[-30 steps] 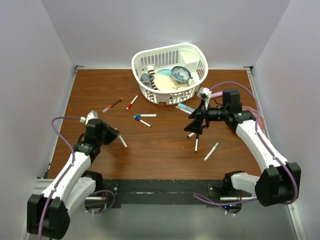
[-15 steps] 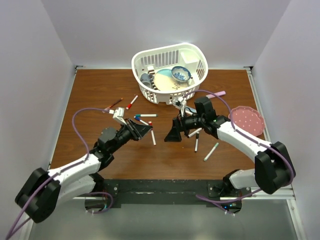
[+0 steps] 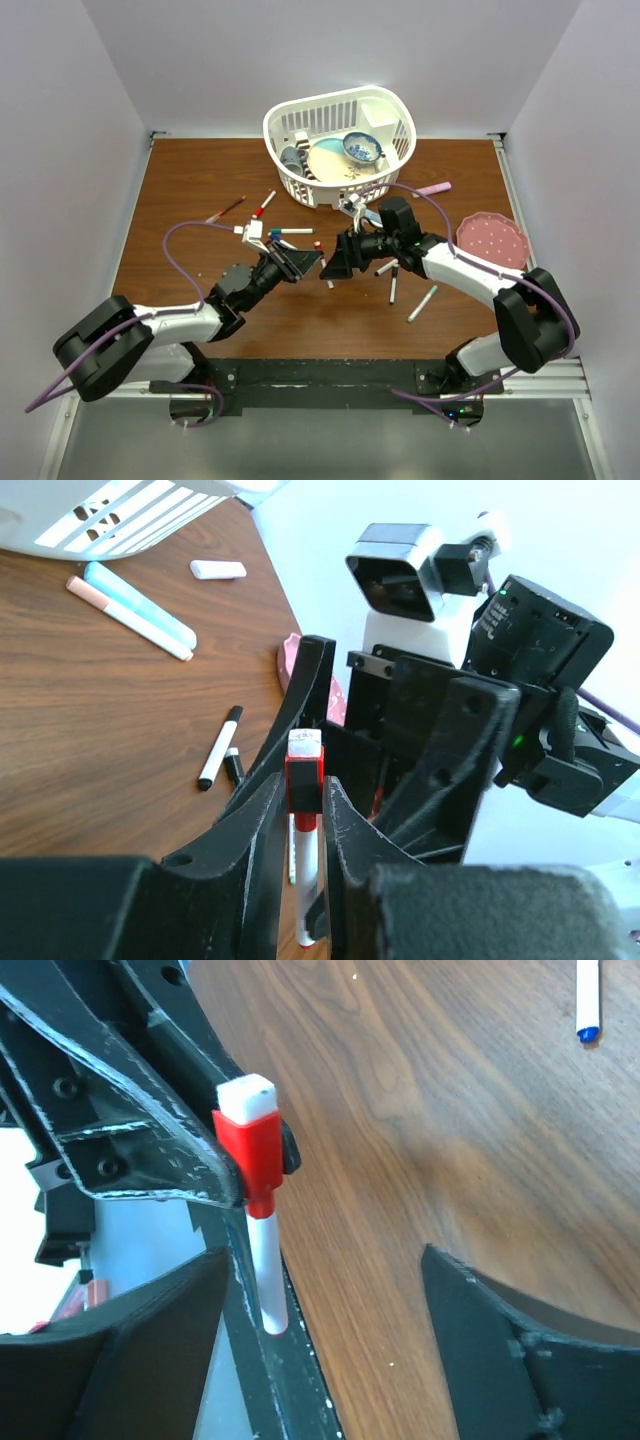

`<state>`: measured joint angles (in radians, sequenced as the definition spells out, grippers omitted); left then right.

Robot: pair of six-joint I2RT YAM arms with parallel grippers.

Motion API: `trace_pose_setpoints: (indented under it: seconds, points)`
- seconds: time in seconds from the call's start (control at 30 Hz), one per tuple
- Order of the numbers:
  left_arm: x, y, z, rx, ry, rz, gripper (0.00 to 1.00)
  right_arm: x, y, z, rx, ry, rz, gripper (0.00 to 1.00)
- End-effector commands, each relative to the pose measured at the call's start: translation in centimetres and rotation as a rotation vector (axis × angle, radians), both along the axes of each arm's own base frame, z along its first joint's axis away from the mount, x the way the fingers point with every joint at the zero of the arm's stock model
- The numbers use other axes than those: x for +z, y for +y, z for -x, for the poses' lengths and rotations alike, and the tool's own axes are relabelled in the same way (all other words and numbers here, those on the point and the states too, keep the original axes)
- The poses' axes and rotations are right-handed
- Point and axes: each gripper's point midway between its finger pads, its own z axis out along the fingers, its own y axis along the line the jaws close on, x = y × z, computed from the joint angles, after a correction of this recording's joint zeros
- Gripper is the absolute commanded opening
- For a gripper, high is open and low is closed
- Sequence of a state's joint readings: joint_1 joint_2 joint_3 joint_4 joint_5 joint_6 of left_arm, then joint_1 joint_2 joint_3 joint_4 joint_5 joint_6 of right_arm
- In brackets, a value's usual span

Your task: Open the pen caps

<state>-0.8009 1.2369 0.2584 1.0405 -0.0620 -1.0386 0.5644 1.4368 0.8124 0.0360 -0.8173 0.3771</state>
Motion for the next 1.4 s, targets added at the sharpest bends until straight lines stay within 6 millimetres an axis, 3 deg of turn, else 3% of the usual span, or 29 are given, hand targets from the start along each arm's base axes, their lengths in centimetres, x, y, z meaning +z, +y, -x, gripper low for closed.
trace_pose_setpoints:
  seconds: [0.0, 0.07, 0.1, 0.13, 0.17, 0.2, 0.3, 0.37, 0.67, 0.9, 1.13, 1.27, 1.37]
  points:
    - [3.7, -0.4, -0.8, 0.037, -0.082, 0.103, 0.0, 0.7, 0.9, -0.2, 0.006, -0.001, -0.036, 0.57]
    - [3.5, -0.4, -0.9, 0.042, -0.082, 0.102, 0.0, 0.8, 1.1, 0.1, 0.029, 0.011, -0.049, 0.4]
    - [3.5, -0.3, -0.9, 0.044, -0.085, 0.098, 0.0, 0.9, 1.2, 0.2, 0.041, 0.01, -0.054, 0.2]
    - [3.4, -0.3, -0.9, 0.045, -0.09, 0.092, 0.0, 1.0, 1.2, 0.3, 0.052, 0.008, -0.058, 0.1]
    - [3.6, -0.3, -0.9, 0.045, -0.106, 0.085, 0.0, 1.2, 1.3, 0.4, 0.065, 0.0, -0.062, 0.02]
    - [3.5, -0.2, -0.9, 0.046, -0.109, 0.08, 0.0, 1.4, 1.3, 0.8, 0.089, 0.001, -0.073, 0.0]
    - [3.5, 0.3, -1.3, 0.077, -0.132, 0.056, 0.02, 1.9, 1.4, 1.4, 0.137, -0.01, -0.092, 0.0]
    - [3.6, 0.5, -1.6, 0.091, -0.141, 0.047, 0.14, 1.9, 1.4, 1.8, 0.162, -0.012, -0.095, 0.0]
    - [4.0, 0.3, -1.8, 0.074, -0.163, 0.036, 0.37, 1.9, 1.6, 2.4, 0.203, -0.008, -0.1, 0.0]
    - [3.9, 0.1, -1.6, 0.059, -0.16, 0.027, 0.39, 2.0, 1.5, 2.1, 0.193, -0.03, -0.082, 0.0]
    - [2.7, -0.3, -0.3, -0.005, -0.152, 0.008, 0.51, 2.0, 1.2, 1.9, 0.2, -0.059, -0.049, 0.0]
    - [1.9, -0.3, 0.1, -0.016, -0.134, -0.002, 0.51, 2.0, 1.1, 1.8, 0.202, -0.07, -0.045, 0.0]
    - [1.5, -0.3, 0.1, -0.017, -0.121, -0.006, 0.44, 1.9, 1.0, 1.7, 0.199, -0.076, -0.038, 0.0]
